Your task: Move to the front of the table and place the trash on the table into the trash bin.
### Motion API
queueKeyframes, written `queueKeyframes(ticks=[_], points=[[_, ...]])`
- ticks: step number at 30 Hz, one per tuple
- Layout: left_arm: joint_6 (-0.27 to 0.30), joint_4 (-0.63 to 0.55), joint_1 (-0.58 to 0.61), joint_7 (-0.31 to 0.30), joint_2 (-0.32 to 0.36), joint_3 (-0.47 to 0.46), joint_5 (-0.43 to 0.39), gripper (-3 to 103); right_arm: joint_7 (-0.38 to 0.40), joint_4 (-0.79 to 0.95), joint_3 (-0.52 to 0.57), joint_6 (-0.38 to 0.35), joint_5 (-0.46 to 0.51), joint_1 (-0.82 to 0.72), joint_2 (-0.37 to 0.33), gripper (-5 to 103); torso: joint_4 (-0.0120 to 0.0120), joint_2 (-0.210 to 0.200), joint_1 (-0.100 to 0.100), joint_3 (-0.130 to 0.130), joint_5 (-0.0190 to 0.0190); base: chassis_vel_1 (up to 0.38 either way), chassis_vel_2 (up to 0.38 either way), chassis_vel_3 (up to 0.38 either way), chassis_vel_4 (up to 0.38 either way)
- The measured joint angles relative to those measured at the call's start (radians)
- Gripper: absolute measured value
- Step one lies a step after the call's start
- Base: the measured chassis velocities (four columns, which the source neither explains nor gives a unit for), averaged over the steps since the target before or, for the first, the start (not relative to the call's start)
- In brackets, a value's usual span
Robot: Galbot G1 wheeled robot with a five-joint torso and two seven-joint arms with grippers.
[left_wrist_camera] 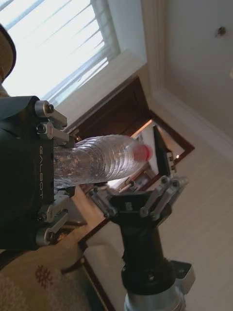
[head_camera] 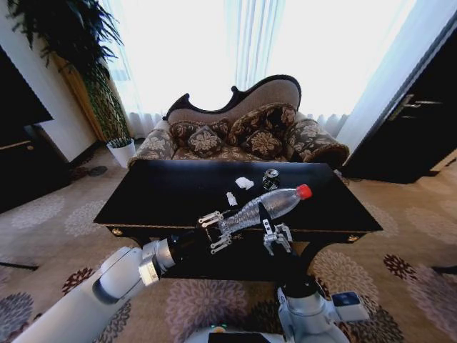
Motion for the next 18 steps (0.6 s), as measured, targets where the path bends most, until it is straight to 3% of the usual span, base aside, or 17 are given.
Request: queueKeyframes(ticks=[5,8,11,12,14,18], points=[[0.0,-0.001,-0.009,0.011,0.009,-0.004,-0.01,32,-0.008,0.0,0.011,0.0,0.0,0.0,-0.004,101,0.0,0.0,0.0,0.0,0.0001,0.0,0.0,0.0,0.0],[-0.002,-0.005,-0.003,0.011,0.01,-0.018,-0.008,32,-0.017,0.0,0.013,0.002,-0.004,-0.001,-0.003,86,-0.0001,0.0,0.0,0.0,0.0001,0.0,0.0,0.0,0.0],[-0.002,-0.008,0.0,0.011,0.01,-0.028,-0.008,32,-0.022,0.0,0.013,0.003,-0.005,-0.001,-0.003,80,0.0,0.0,0.0,0.0,0.0,0.0,0.0,0.0,0.0],[-0.003,-0.012,0.003,0.013,0.012,-0.04,-0.013,32,-0.025,0.0,0.015,0.005,-0.006,-0.001,-0.004,70,0.0,0.0,0.0,0.0,0.0,0.0,0.0,0.0,0.0],[-0.003,-0.015,0.005,0.014,0.015,-0.048,-0.018,32,-0.027,0.0,0.017,0.006,-0.006,-0.001,-0.004,70,0.0,0.0,0.0,0.0,0.0001,0.0,0.0,0.0,0.0],[-0.005,-0.024,0.02,0.022,0.023,-0.081,-0.033,32,-0.034,0.0,0.021,0.009,-0.008,-0.002,-0.005,48,0.0,0.0,0.0,0.0,0.0001,0.0,0.0,0.0,0.0]])
